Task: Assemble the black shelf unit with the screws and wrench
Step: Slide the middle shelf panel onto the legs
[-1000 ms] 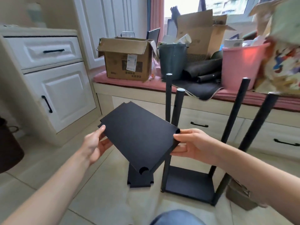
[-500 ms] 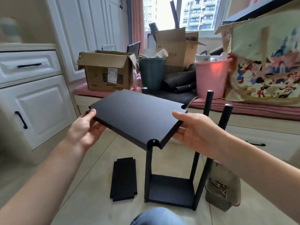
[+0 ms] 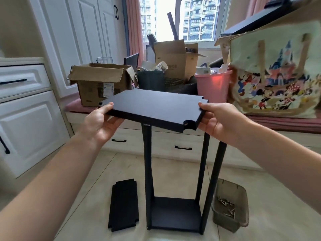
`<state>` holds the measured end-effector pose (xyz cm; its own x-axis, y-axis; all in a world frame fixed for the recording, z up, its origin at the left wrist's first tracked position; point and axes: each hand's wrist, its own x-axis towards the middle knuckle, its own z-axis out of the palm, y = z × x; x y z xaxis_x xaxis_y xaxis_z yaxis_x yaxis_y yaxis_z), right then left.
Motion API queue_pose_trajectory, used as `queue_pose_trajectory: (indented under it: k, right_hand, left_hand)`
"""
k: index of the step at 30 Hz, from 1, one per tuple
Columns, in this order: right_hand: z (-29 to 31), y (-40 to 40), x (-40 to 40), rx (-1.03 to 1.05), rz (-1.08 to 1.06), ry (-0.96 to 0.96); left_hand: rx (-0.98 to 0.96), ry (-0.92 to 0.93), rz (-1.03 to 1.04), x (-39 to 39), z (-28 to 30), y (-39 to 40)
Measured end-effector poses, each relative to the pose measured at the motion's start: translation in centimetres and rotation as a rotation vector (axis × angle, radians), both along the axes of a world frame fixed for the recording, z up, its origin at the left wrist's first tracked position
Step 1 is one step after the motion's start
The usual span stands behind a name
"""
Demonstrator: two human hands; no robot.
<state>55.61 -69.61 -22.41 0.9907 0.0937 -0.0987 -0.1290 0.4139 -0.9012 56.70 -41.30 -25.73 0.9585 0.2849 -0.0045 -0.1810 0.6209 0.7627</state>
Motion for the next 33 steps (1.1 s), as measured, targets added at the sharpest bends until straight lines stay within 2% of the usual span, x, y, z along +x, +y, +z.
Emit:
queue_pose_trajectory:
  k: [6, 12, 18, 23, 29, 33]
  right_hand:
    - [1.2, -2.1, 4.0, -0.158, -0.080, 0.032]
    - [1.7, -4.8, 7.8, -0.238, -0.150, 0.070]
    - [0.2, -7.3, 11.0, -0.559, -0.231, 0.087]
    - [-1.7, -8.2, 12.9, -0.643, -0.170, 0.121]
    - [-3.2, -8.6, 13.9, -0.677, -0.142, 0.182]
    - [-3.6, -8.8, 14.5, -0.619, -0.129, 0.223]
  left_hand:
    - [0.066, 0.091, -0.063, 1.6, 0.0, -2.0]
    - [0.088, 0.187, -0.229, 3.0, -0.2, -2.1]
    - [0.322, 0.181, -0.242, 4.7, -0.8, -2.6]
    - [0.412, 0.180, -0.145, 5.9, -1.0, -2.7]
    - [0.411, 0.149, -0.218, 5.8, -2.3, -2.5]
    - [0.400, 0.177, -0.213, 5.9, -3.0, -2.9]
